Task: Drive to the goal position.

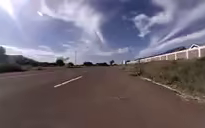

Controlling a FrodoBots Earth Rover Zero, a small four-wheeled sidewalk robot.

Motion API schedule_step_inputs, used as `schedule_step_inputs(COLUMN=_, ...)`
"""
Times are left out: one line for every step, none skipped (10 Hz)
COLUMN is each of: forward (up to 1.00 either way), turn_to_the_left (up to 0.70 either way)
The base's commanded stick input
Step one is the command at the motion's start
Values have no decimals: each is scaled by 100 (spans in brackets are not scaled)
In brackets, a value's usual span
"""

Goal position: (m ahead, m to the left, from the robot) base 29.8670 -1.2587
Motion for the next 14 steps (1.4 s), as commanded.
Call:
schedule_step_inputs(forward=85, turn_to_the_left=0)
schedule_step_inputs(forward=85, turn_to_the_left=0)
schedule_step_inputs(forward=85, turn_to_the_left=0)
schedule_step_inputs(forward=85, turn_to_the_left=0)
schedule_step_inputs(forward=85, turn_to_the_left=0)
schedule_step_inputs(forward=85, turn_to_the_left=0)
schedule_step_inputs(forward=85, turn_to_the_left=-34)
schedule_step_inputs(forward=85, turn_to_the_left=-34)
schedule_step_inputs(forward=85, turn_to_the_left=-34)
schedule_step_inputs(forward=85, turn_to_the_left=-34)
schedule_step_inputs(forward=85, turn_to_the_left=-28)
schedule_step_inputs(forward=85, turn_to_the_left=-21)
schedule_step_inputs(forward=85, turn_to_the_left=-2)
schedule_step_inputs(forward=85, turn_to_the_left=0)
